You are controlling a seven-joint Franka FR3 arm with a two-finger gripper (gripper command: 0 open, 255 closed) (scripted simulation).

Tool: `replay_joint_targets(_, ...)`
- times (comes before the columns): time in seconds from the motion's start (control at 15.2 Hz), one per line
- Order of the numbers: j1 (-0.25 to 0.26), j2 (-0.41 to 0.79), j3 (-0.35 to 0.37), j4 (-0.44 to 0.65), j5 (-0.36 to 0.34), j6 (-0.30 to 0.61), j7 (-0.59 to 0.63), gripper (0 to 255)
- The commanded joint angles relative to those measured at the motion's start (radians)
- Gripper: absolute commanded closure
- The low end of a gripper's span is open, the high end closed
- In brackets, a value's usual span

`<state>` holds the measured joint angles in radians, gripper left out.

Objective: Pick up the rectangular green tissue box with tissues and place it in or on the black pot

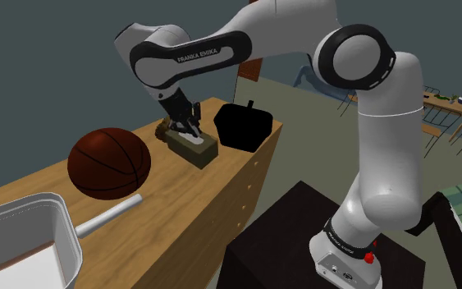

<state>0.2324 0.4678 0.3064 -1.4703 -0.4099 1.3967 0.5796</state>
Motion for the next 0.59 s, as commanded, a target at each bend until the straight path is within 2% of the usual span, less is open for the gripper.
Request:
replay_joint_targets(0.0,0.003,-0.005,0.001,0.018,0.001,-0.023,-0.005,255)
replay_joint_targets(0.53,0.013,-0.018,0.002,0.106,0.000,-0.117,-0.035,255)
